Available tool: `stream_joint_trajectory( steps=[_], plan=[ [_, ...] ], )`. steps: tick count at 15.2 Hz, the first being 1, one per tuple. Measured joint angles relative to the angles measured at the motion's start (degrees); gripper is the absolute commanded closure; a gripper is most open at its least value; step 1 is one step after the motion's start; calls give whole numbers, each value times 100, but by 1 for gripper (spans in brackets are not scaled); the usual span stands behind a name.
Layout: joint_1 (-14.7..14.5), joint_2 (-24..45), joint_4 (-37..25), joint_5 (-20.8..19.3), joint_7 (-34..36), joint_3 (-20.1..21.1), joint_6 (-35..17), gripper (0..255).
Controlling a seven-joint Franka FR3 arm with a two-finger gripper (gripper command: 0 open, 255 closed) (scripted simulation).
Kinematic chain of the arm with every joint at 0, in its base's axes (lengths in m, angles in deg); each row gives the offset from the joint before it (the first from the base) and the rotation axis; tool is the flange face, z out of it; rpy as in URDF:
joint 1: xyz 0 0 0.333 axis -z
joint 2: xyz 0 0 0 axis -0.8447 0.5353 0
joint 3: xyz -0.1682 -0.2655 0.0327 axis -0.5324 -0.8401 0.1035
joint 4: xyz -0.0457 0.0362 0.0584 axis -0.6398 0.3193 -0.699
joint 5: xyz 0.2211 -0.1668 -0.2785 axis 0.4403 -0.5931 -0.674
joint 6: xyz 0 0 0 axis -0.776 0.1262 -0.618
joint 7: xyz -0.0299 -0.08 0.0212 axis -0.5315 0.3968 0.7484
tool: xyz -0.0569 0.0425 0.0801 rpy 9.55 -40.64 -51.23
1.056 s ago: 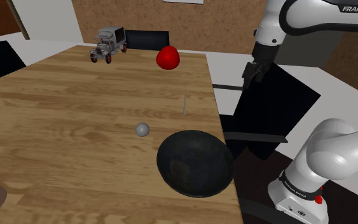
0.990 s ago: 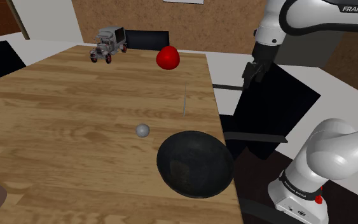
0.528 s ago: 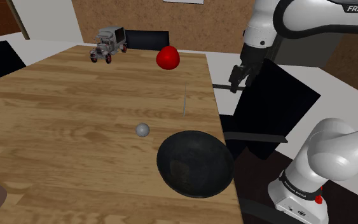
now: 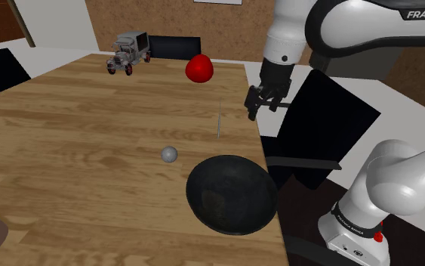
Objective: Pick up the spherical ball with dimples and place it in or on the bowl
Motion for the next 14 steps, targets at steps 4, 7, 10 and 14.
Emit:
stream_joint_trajectory(
  steps=[4, 7, 10, 14],
  plan=[
    [-53, 467, -431, 114, 589, 498, -159, 0],
    [-59, 880, -807, 120, 1046, 882, -281, 0],
    [-56, 1290, -1193, 60, 1526, 1271, -383, 0],
    [-20, 1959, -1787, -183, 2203, 1802, -513, 0]
  ],
)
